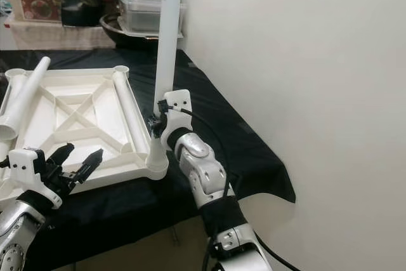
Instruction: Building children table
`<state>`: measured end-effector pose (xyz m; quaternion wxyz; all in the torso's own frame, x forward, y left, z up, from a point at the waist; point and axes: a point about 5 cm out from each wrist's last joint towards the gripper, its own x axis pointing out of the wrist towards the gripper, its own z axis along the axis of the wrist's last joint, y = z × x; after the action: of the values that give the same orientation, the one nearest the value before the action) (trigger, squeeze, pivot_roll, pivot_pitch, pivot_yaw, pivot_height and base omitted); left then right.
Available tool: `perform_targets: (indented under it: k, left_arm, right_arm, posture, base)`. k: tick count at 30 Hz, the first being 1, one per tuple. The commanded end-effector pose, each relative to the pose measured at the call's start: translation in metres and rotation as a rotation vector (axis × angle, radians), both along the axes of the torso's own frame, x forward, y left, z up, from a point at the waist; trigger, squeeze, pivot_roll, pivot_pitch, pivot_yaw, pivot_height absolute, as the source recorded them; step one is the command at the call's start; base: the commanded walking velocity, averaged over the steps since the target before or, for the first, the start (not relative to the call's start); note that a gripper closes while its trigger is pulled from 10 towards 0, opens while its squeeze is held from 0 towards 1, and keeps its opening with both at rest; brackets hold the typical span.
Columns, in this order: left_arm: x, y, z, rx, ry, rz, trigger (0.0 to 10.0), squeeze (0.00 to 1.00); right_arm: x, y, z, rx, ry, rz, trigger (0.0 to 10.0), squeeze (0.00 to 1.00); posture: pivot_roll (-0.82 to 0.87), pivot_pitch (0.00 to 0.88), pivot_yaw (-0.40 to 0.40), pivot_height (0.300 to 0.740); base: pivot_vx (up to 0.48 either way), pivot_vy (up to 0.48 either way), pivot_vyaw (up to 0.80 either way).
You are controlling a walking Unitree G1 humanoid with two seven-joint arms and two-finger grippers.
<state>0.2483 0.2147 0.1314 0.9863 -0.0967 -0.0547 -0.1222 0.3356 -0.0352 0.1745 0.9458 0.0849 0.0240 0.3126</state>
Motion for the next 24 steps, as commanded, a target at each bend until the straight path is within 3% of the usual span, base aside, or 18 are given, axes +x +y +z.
perform_targets:
  k: [1, 3, 4, 5, 6, 7, 9, 11, 12, 15, 16, 17, 18, 19, 21, 22, 23, 24]
  left_arm:
    - [0.001, -0.004, -0.001, -0.005, -0.001, -0.014, 10.0, 0.00]
    - [0.001, -0.004, -0.001, -0.005, -0.001, -0.014, 10.0, 0.00]
    - [0.001, -0.004, -0.001, -0.005, -0.001, -0.014, 10.0, 0.00]
    - [0.001, -0.004, -0.001, -0.005, -0.001, -0.013, 10.0, 0.00]
    - [0.001, -0.003, -0.001, -0.005, -0.001, -0.012, 10.0, 0.00]
    - [0.001, -0.003, -0.001, -0.005, -0.001, -0.012, 10.0, 0.00]
    - [0.001, -0.002, -0.002, -0.005, 0.000, -0.011, 10.0, 0.00]
    - [0.000, -0.002, -0.002, -0.005, 0.000, -0.011, 10.0, 0.00]
    - [0.000, -0.002, -0.002, -0.004, 0.000, -0.010, 10.0, 0.00]
    - [0.000, -0.001, -0.002, -0.004, 0.001, -0.010, 10.0, 0.00]
    - [0.000, -0.001, -0.001, -0.004, 0.001, -0.008, 10.0, 0.00]
    - [0.000, -0.001, -0.001, -0.004, 0.001, -0.008, 10.0, 0.00]
    - [0.000, -0.001, -0.001, -0.004, 0.001, -0.007, 10.0, 0.00]
    - [0.000, 0.000, -0.001, -0.003, 0.002, -0.007, 10.0, 0.00]
    - [0.000, 0.000, -0.001, -0.003, 0.002, -0.007, 10.0, 0.00]
    - [-0.001, -0.001, -0.001, -0.003, 0.002, -0.008, 10.0, 0.00]
    - [-0.001, -0.001, -0.001, -0.003, 0.002, -0.008, 10.0, 0.00]
    - [-0.001, -0.001, -0.001, -0.003, 0.003, -0.011, 10.0, 0.00]
  right_arm:
    - [-0.009, 0.008, -0.004, 0.037, 0.009, 0.135, 10.0, 1.00]
    - [-0.017, 0.017, 0.010, 0.076, -0.048, 0.310, 10.0, 1.00]
    - [-0.017, 0.017, 0.010, 0.076, -0.048, 0.310, 10.0, 1.00]
    - [-0.028, 0.021, 0.017, 0.094, -0.075, 0.480, 10.0, 0.00]
    - [-0.040, 0.022, 0.022, 0.109, -0.091, 0.630, 10.0, 0.00]
    - [-0.040, 0.022, 0.022, 0.109, -0.091, 0.630, 10.0, 0.00]
    - [-0.056, 0.019, 0.024, 0.094, -0.112, 0.819, 10.0, 0.00]
    - [-0.054, 0.020, 0.018, 0.067, -0.109, 0.808, 10.0, 0.00]
    - [-0.051, 0.020, 0.013, 0.052, -0.101, 0.786, 8.6, 0.00]
    - [-0.049, 0.021, 0.010, 0.044, -0.095, 0.767, 8.6, 0.00]
    - [-0.043, 0.022, 0.007, 0.041, -0.082, 0.707, 2.2, 0.00]
    - [-0.043, 0.022, 0.007, 0.041, -0.082, 0.707, 2.2, 0.00]
    - [-0.034, 0.022, 0.003, 0.050, -0.055, 0.598, 0.0, 0.00]
    - [-0.023, 0.019, 0.000, 0.059, -0.019, 0.461, 0.0, 0.00]
    - [-0.023, 0.019, 0.000, 0.059, -0.019, 0.461, 0.0, 0.00]
    - [-0.010, 0.013, -0.004, 0.068, 0.032, 0.277, 0.0, 0.00]
    - [-0.010, 0.013, -0.004, 0.068, 0.032, 0.277, 0.0, 0.00]
    - [0.004, -0.004, -0.012, 0.070, 0.100, 0.035, 0.0, 0.00]
  posture:
    - [0.15, 0.000, -0.135, 0.740]
    - [0.15, 0.000, -0.136, 0.740]
    - [0.15, 0.000, -0.136, 0.740]
    - [0.15, 0.000, -0.138, 0.740]
    - [0.15, 0.000, -0.138, 0.740]
    - [0.15, 0.000, -0.138, 0.740]
    - [0.16, 0.000, -0.140, 0.740]
    - [0.16, 0.000, -0.142, 0.740]
    - [0.16, 0.000, -0.144, 0.740]
    - [0.17, 0.000, -0.145, 0.740]
    - [0.17, 0.000, -0.145, 0.740]
    - [0.17, 0.000, -0.145, 0.740]
    - [0.16, 0.000, -0.141, 0.740]
    - [0.16, 0.000, -0.140, 0.740]
    - [0.16, 0.000, -0.140, 0.740]
    - [0.16, 0.000, -0.136, 0.740]
    - [0.16, 0.000, -0.136, 0.740]
    - [0.16, 0.000, -0.134, 0.740]
  base:
    - [0.000, 0.000, 0.00]
    - [0.000, 0.000, 0.00]
    - [0.000, 0.000, 0.00]
    - [0.000, 0.000, 0.00]
    - [0.000, 0.000, 0.00]
    - [0.000, 0.000, 0.00]
    - [0.000, 0.000, 0.00]
    - [0.000, 0.000, 0.00]
    - [0.000, 0.000, 0.00]
    - [0.000, 0.000, 0.00]
    - [0.000, 0.000, 0.00]
    - [0.000, 0.000, 0.00]
    - [0.000, 0.000, 0.00]
    - [0.000, 0.000, 0.00]
    - [0.000, 0.000, 0.00]
    - [0.000, 0.000, 0.00]
    - [0.000, 0.000, 0.00]
    - [0.000, 0.000, 0.00]
